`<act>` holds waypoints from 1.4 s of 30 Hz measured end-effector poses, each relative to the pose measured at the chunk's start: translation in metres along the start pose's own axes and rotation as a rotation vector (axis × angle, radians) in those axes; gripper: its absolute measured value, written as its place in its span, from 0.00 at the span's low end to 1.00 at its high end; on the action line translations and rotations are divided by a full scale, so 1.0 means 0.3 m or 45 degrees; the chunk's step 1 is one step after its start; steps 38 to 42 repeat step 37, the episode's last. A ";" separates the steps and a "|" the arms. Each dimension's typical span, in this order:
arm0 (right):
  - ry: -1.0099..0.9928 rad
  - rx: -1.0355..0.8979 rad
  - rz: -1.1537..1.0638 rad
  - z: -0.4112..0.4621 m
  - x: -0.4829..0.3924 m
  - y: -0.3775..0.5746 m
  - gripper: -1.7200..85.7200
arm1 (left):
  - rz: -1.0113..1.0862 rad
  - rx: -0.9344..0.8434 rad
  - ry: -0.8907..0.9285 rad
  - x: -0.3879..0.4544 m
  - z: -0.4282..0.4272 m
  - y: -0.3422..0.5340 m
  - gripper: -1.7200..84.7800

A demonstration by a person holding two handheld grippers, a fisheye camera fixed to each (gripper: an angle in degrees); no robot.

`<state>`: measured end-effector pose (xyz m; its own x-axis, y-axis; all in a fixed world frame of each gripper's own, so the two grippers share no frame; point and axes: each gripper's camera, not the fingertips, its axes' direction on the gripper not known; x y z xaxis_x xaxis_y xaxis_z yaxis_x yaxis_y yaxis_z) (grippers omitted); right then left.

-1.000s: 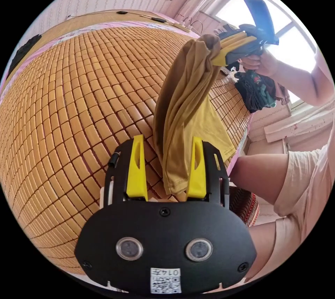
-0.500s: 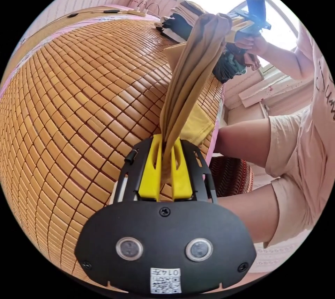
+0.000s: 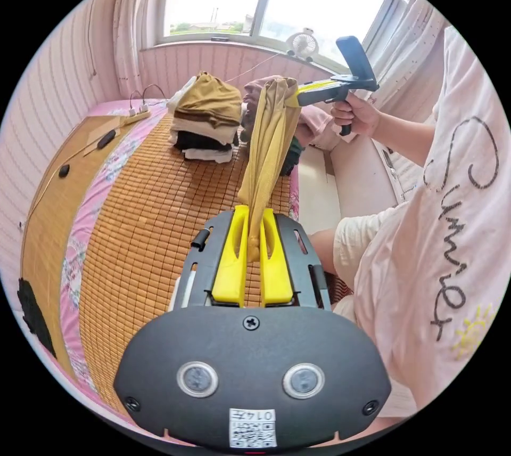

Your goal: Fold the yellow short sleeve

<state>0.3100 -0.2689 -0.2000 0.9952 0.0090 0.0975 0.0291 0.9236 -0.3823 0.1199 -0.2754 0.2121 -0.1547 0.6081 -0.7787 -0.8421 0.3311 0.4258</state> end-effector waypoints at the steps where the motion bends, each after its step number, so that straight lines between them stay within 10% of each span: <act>1: 0.037 0.061 0.023 -0.106 0.040 -0.014 0.05 | 0.012 0.017 0.010 -0.002 0.006 -0.058 0.05; 9: 0.195 -0.136 -0.001 -0.376 0.515 -0.466 0.08 | -0.186 0.178 -0.071 -0.273 0.293 -0.790 0.08; 15: 0.379 -0.353 0.333 -0.197 0.864 -0.620 0.14 | -0.657 0.060 -0.260 -0.495 0.488 -0.818 0.09; 26: 0.543 -0.411 0.244 -0.431 0.105 0.111 0.09 | -0.616 -0.032 -0.187 0.079 0.358 -0.296 0.08; 42: 0.663 -0.440 0.216 -0.465 -0.474 0.156 0.12 | -0.292 0.333 -0.023 0.297 0.228 -0.219 0.08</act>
